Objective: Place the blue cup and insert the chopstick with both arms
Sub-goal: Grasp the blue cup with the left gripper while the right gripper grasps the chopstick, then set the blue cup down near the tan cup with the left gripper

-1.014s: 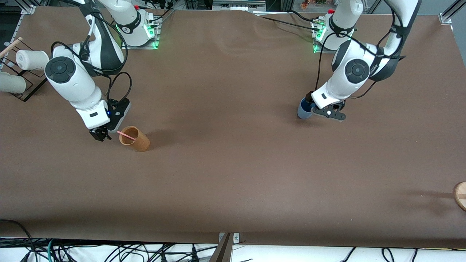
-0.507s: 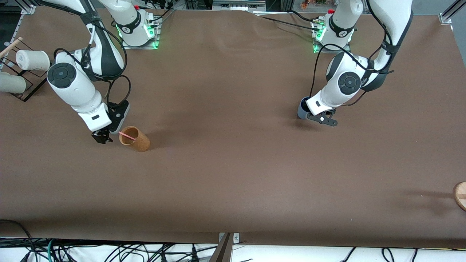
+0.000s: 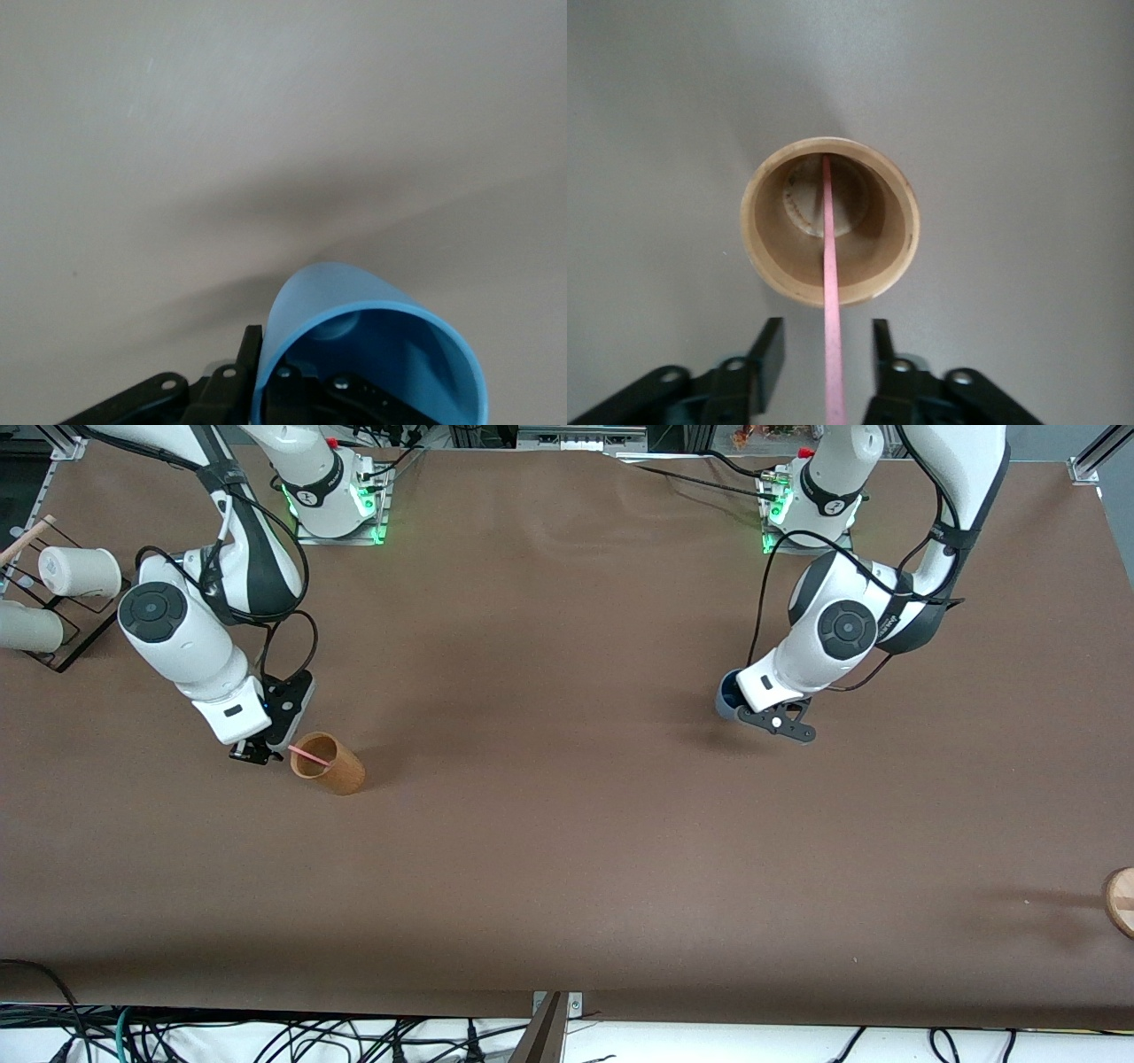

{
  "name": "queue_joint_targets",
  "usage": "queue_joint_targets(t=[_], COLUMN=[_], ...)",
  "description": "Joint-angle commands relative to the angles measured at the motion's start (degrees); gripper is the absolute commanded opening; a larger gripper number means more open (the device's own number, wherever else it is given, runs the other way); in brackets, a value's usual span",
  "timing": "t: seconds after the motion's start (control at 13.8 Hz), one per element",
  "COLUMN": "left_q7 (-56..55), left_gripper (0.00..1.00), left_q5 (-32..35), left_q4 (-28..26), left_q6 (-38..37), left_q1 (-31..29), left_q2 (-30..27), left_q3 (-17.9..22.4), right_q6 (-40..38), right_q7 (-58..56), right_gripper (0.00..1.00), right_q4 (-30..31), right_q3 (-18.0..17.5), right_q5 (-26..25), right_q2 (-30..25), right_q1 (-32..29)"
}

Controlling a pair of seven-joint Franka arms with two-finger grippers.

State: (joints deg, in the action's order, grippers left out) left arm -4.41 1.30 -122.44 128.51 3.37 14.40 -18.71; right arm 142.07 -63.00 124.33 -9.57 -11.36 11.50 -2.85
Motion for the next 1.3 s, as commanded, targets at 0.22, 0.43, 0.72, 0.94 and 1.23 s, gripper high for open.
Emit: queue_joint_targets(t=[0.22, 0.43, 0.72, 0.94, 1.23], left_q7=[-24.8, -34.0, -35.0, -34.7, -33.7], left_gripper=[0.0, 0.0, 0.0, 1.0, 1.0], left_q5=[0.3, 0.7, 4.1, 4.4, 3.5], left_q4=[20.8, 27.1, 27.6, 28.8, 29.7], left_q6=[-6.1, -6.1, -5.4, -5.8, -16.1], left_q1=[14.7, 20.3, 21.2, 21.5, 19.7], left_q2=[14.0, 19.4, 23.1, 22.5, 14.8], left_q3=[-0.1, 0.0, 0.3, 0.3, -0.2], right_q6=[1.3, 0.9, -6.2, -16.2, -29.0], right_q7=[-0.7, -0.7, -0.8, -0.8, -0.6], right_gripper=[0.09, 0.09, 0.09, 0.09, 0.09], right_q4=[0.7, 0.3, -5.2, -10.3, -16.4], right_q3=[-0.1, 0.0, -0.1, -0.3, -2.0], right_q5=[-0.8, -0.8, -0.8, -0.3, -0.1], right_q2=[-0.4, -0.7, -2.0, -4.2, -7.0], right_q1=[-0.8, -0.8, -0.7, -0.7, -0.6])
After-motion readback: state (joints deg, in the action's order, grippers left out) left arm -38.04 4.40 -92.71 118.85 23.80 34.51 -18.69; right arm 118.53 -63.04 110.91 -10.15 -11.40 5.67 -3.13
